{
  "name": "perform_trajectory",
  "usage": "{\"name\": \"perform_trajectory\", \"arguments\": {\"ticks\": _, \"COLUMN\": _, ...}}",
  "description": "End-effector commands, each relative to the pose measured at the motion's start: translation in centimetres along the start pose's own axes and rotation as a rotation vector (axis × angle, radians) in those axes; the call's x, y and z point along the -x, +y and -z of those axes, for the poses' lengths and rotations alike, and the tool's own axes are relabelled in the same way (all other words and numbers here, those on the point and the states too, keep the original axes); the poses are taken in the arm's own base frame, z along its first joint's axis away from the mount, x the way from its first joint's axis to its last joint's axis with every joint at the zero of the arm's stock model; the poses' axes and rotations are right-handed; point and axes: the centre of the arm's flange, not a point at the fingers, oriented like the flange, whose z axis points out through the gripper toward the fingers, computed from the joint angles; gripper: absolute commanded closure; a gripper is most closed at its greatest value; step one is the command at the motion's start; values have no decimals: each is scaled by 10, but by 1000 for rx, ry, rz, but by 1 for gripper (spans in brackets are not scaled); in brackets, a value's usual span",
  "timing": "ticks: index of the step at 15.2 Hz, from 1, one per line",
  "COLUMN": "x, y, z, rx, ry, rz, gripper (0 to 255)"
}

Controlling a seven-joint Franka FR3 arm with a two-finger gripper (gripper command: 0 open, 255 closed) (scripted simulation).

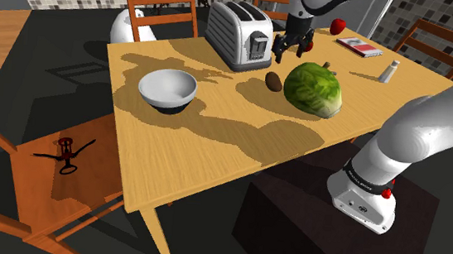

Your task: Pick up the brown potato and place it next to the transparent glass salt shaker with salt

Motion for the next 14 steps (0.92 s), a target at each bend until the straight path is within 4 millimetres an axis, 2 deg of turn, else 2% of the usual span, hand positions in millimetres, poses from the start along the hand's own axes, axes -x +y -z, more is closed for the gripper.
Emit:
{"name": "perform_trajectory", "arguments": {"ticks": 1, "x": -18, "y": -7, "z": -21, "rx": 5, "ry": -13, "rz": -18, "gripper": 0}}
{"name": "perform_trajectory", "arguments": {"ticks": 7, "x": -59, "y": -12, "z": -93, "rx": 21, "ry": -59, "rz": -68, "gripper": 0}}
{"name": "perform_trajectory", "arguments": {"ticks": 8, "x": -59, "y": -12, "z": -93, "rx": 21, "ry": -59, "rz": -69, "gripper": 0}}
{"name": "perform_trajectory", "arguments": {"ticks": 14, "x": -57, "y": -11, "z": -125, "rx": 21, "ry": -59, "rz": -69, "gripper": 0}}
